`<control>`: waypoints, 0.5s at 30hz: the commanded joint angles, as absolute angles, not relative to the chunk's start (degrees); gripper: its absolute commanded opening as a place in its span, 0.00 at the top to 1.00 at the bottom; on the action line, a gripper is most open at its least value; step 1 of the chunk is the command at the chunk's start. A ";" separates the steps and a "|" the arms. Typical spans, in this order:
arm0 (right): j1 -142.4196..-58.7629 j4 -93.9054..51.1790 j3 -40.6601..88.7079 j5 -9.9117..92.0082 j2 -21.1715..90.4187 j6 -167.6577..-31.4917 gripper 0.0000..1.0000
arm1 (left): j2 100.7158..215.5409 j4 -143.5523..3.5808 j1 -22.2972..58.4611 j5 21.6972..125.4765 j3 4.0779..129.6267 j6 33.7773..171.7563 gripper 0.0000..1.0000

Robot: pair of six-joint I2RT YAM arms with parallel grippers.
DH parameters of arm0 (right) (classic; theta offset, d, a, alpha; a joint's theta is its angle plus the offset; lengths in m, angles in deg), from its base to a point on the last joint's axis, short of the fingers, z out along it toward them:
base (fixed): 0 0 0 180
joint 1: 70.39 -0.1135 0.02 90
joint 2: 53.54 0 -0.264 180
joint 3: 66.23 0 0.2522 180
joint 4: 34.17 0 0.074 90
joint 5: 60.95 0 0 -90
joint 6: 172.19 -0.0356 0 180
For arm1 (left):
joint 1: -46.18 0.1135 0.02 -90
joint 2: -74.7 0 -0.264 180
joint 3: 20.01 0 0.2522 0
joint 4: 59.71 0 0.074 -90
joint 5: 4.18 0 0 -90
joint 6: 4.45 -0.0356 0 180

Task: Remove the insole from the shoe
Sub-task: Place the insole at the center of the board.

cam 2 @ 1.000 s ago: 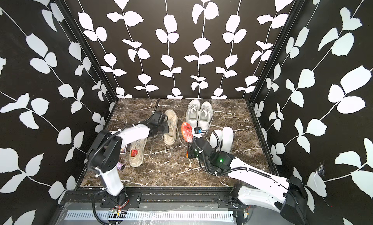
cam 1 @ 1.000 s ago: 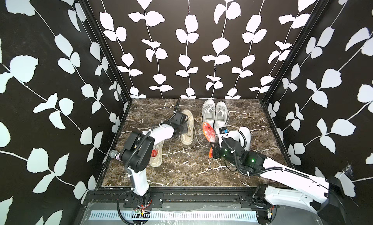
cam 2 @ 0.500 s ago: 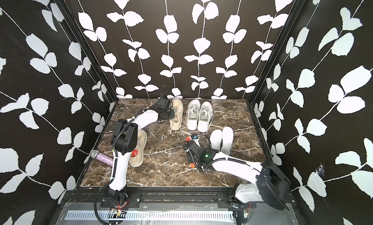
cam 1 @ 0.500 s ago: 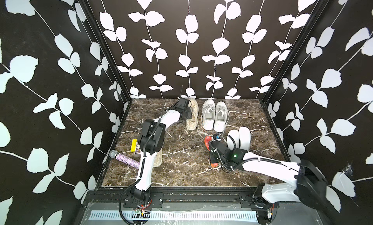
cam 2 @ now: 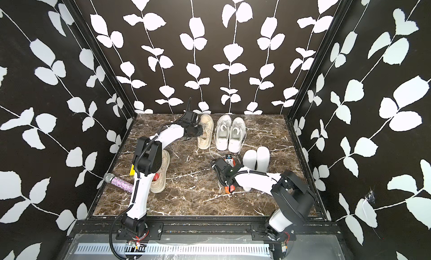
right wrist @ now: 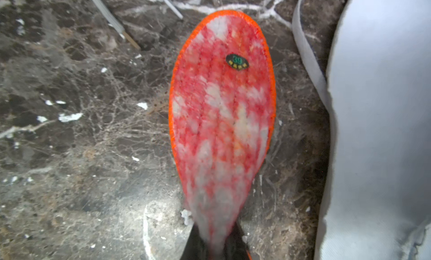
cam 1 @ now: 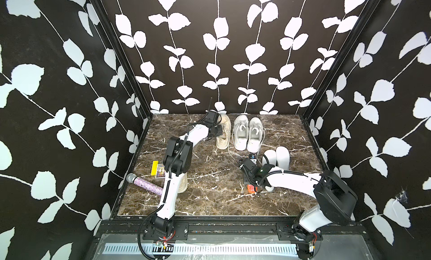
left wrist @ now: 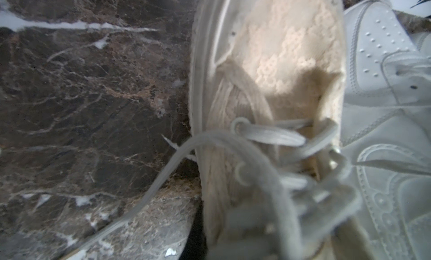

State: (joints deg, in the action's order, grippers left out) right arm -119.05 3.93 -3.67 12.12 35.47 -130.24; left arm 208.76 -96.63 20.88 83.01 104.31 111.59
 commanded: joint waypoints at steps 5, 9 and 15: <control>-118.73 6.30 -2.65 11.04 33.95 -130.37 0.64 | 207.35 -95.15 21.04 82.11 105.35 114.75 0.78; -118.73 7.51 -2.75 10.68 31.63 -129.38 0.48 | 205.43 -95.05 21.05 83.09 103.62 115.42 0.72; -118.73 8.31 -3.57 11.56 26.70 -127.22 0.30 | 201.36 -97.50 21.04 85.38 100.90 114.98 0.61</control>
